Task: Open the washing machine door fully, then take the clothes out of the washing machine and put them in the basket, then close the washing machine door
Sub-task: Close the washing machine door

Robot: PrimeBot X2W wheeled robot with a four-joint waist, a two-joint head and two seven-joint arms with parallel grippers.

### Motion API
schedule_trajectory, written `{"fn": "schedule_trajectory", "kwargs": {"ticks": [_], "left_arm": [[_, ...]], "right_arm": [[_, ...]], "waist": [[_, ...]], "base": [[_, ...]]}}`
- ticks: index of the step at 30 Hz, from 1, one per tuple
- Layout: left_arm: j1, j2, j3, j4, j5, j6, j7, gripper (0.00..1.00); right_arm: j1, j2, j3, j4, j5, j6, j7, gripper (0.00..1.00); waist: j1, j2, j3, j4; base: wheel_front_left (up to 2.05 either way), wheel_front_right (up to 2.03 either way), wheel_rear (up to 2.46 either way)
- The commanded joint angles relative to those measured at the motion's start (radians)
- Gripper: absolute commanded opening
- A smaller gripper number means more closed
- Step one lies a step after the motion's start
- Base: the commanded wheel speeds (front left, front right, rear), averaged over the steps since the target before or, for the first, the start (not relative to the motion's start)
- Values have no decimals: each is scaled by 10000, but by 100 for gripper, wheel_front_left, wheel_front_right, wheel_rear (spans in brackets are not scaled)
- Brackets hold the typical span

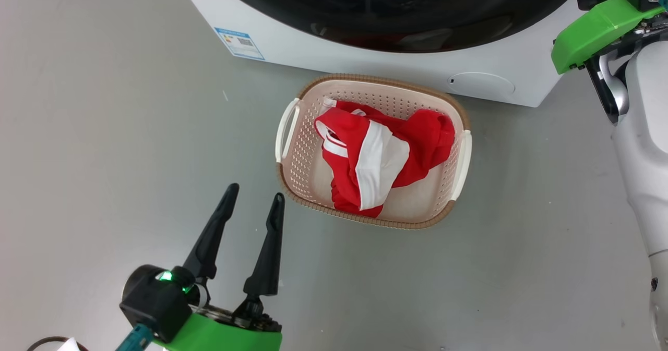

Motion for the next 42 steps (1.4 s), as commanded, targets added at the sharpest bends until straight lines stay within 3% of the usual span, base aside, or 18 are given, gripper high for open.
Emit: {"fn": "schedule_trajectory", "kwargs": {"ticks": [1,5,7,8,14,15,16,17,20,29,42], "left_arm": [[-192,90,396,-196,-88,123,-120,100],[-141,90,463,-180,-301,221,-120,100],[-96,90,501,-158,-359,268,-120,100],[-96,90,501,-158,-359,268,-120,100],[-62,90,631,-99,-485,361,-120,100],[-56,90,645,-76,-449,361,-120,100],[-54,90,678,-66,-424,384,-120,100],[-54,90,723,-69,-393,423,-120,100],[-47,90,819,-119,-182,502,-120,100],[101,89,1067,-82,301,594,-120,100],[862,136,1469,157,1066,701,-120,100]], "right_arm": [[-14,177,68,-423,107,-98,-22,0],[408,410,144,-724,378,-98,-22,0],[674,515,261,-890,482,-98,-22,14],[674,515,261,-890,482,-98,-22,14],[1466,748,428,-1559,819,-98,-22,47],[1594,765,437,-1698,828,-98,-22,57],[1718,773,446,-1856,801,-98,-22,82],[1858,793,452,-2006,791,-98,-22,90],[2307,852,344,-2550,636,-98,-22,98],[4225,1302,-601,-4496,-279,-98,-22,100],[7448,1444,-677,-5536,-235,-98,-22,100]], "waist": [[0,-1,-112,-132],[0,-1,-299,-312],[0,-1,-400,-434],[0,-1,-400,-434],[0,-1,-654,-866],[0,-1,-684,-948],[0,-1,-709,-1031],[0,-1,-741,-1116],[0,-1,-857,-1357],[0,-1,-1416,-1984],[0,-1,-2791,-2672]], "base": [[0,0,0],[0,0,0],[0,0,0],[0,0,0],[0,0,0],[0,0,0],[0,0,0],[0,0,0],[0,0,0],[0,0,0],[0,0,0]]}}
